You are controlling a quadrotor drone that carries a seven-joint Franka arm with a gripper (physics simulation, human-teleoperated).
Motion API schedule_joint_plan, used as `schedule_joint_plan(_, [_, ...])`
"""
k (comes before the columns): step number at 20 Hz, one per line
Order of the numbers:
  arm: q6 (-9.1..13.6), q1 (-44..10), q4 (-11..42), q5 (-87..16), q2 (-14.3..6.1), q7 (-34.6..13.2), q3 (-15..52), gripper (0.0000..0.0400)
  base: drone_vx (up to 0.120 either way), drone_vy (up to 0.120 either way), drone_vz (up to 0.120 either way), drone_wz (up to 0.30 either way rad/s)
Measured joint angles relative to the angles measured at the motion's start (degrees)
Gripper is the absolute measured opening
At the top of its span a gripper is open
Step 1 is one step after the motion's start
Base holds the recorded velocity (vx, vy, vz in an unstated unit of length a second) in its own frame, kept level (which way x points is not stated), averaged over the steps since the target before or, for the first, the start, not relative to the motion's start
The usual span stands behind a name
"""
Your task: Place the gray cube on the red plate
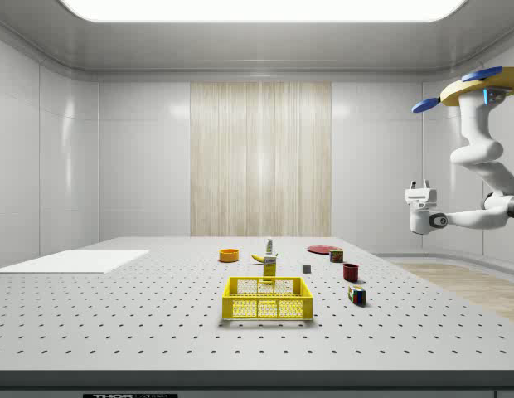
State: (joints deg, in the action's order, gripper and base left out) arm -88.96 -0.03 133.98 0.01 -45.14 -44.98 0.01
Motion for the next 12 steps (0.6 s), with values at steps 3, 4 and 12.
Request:
schedule_joint_plan(3, [3.1,-0.1,-3.6,0.0,0.4,0.1,0.0,0.0400,0.000,0.000,0.000,0.000])
schedule_joint_plan(4, [3.9,-0.1,-4.8,0.0,0.7,0.1,0.1,0.0400,0.000,0.000,0.000,0.000])
schedule_joint_plan(12, [9.3,-0.3,-13.5,0.1,3.7,0.1,0.1,0.0400,0.000,0.000,0.000,0.000])
